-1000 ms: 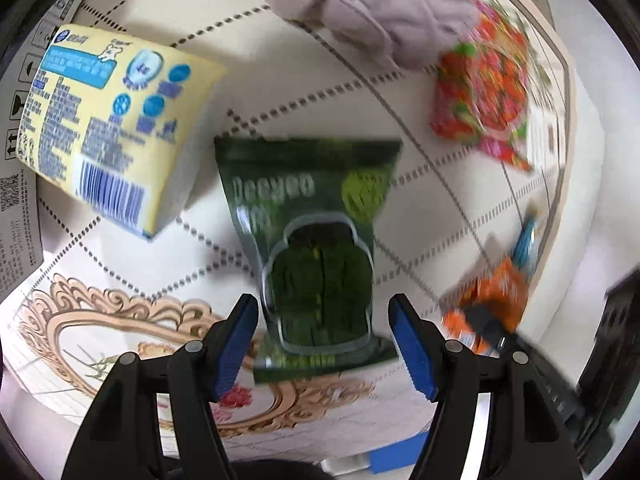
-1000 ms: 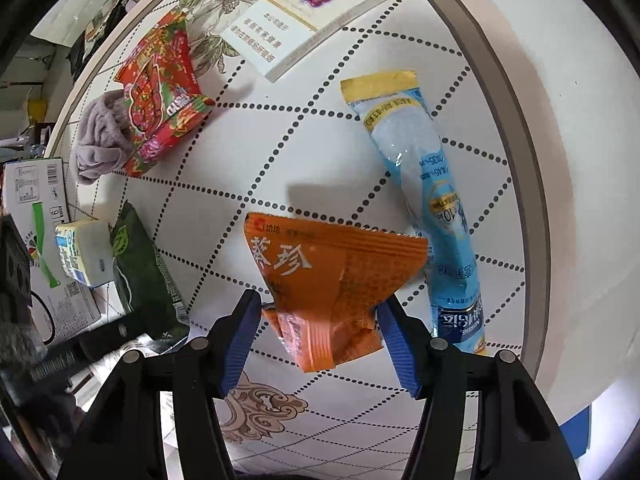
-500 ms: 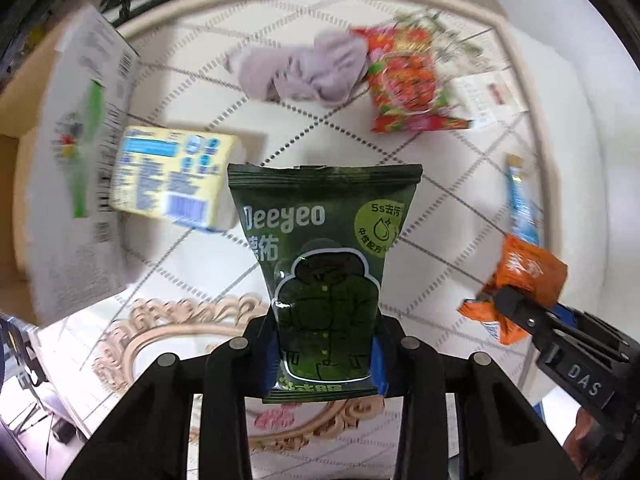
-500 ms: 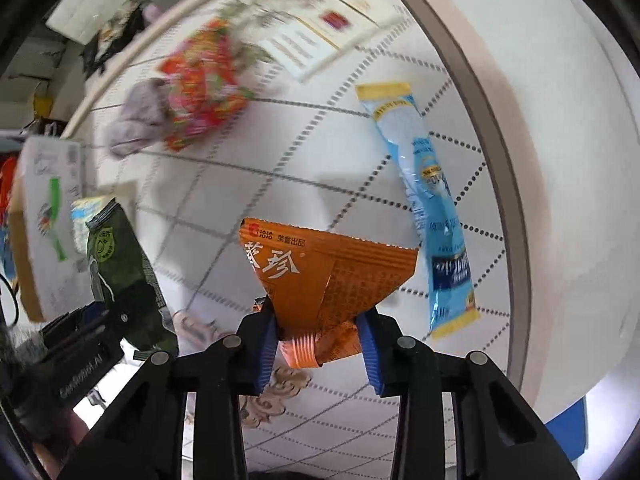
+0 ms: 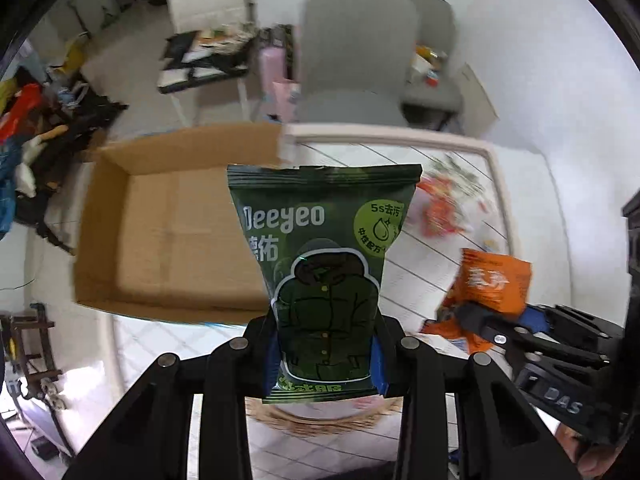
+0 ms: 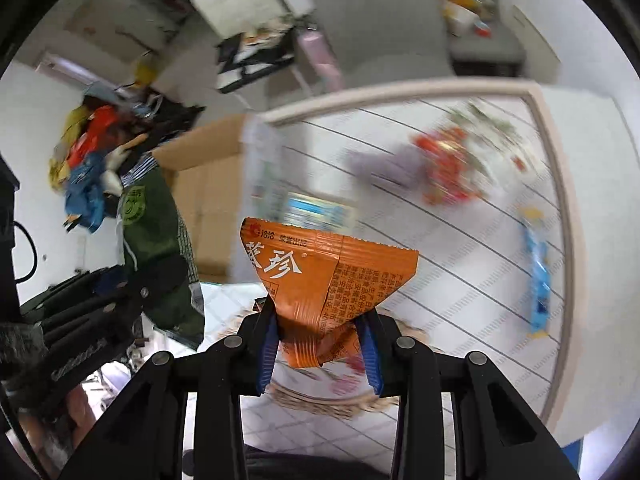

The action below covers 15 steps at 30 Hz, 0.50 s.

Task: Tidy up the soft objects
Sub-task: 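Carry both bags to the cardboard box and release them inside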

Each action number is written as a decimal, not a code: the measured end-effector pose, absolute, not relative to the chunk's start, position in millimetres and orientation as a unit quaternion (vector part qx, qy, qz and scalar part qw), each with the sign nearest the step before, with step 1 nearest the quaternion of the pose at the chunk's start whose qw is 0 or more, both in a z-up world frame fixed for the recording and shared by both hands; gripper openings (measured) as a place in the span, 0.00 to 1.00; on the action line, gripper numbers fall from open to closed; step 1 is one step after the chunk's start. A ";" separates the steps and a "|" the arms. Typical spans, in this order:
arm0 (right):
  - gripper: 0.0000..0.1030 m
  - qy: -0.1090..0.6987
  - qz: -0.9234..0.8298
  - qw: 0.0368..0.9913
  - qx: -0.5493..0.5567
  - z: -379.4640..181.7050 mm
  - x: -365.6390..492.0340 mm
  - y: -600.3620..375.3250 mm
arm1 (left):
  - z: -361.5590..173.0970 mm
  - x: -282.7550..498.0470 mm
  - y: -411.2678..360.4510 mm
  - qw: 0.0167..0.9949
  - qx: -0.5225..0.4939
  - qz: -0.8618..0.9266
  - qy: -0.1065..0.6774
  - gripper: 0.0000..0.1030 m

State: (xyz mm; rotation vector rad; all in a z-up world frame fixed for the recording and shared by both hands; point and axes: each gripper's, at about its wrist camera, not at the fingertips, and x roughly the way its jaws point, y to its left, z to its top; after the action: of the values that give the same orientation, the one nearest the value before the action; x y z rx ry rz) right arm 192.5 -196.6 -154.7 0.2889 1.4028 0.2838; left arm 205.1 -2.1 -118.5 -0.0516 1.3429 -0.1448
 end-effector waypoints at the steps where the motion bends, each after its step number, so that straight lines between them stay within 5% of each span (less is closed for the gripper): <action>1: 0.37 0.639 0.135 0.746 0.128 -150.4 199.7 -178.4 | -118.4 209.2 15.2 0.782 -0.031 -0.061 0.620 0.31; 8: 0.37 0.647 0.141 0.741 0.112 -158.8 259.4 -71.8 | -163.5 264.4 104.2 0.764 -0.074 -0.043 0.639 0.31; 15: 0.37 0.685 0.103 0.716 0.081 -231.4 321.5 -5.6 | -230.8 329.7 150.0 0.725 -0.103 -0.059 0.679 0.31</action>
State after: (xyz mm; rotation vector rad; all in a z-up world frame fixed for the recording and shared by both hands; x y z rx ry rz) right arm 321.5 -5.6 -231.4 0.1790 1.5169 0.2283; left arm 329.7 150.0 -230.8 -0.2268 1.4978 -0.1304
